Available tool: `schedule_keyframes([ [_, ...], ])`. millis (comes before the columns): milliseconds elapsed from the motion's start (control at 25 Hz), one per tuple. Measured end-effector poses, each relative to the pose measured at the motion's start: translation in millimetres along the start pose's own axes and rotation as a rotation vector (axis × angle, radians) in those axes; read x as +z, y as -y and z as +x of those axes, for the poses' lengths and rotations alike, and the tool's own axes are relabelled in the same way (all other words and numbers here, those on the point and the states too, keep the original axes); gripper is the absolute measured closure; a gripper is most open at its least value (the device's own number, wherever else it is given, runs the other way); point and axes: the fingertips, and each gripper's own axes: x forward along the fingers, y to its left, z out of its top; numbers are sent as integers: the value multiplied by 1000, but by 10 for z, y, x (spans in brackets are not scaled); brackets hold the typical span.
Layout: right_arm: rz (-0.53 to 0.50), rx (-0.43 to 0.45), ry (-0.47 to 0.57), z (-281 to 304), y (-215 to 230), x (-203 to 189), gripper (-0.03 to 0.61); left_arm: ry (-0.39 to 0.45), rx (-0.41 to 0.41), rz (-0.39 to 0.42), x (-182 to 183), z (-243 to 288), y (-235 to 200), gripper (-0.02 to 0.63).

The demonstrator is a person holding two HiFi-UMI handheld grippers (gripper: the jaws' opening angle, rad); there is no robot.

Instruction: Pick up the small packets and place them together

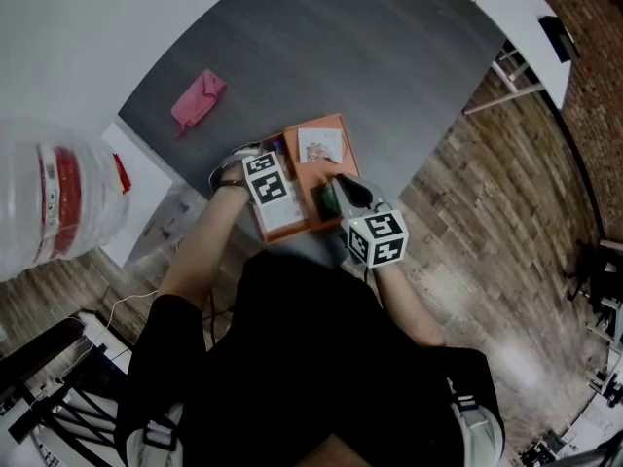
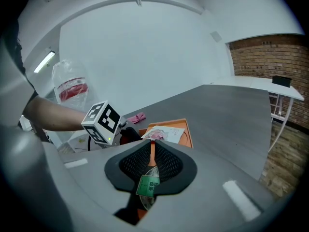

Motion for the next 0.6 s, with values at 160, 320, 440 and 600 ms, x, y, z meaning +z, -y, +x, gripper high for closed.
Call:
schedule_keyframes([
  [160, 0, 3, -10, 7, 4, -41, 551, -2, -32, 27, 9, 4, 55, 334],
  [320, -3, 2, -12, 3, 4, -53, 551, 13, -47, 72, -2, -5, 118, 380],
  [440, -5, 3, -10, -6, 25, -45, 551, 30, -45, 88, 16, -24, 139, 400],
  [600, -5, 6, -11, -4, 27, -47, 551, 88, -47, 47, 74, -131, 163, 464],
])
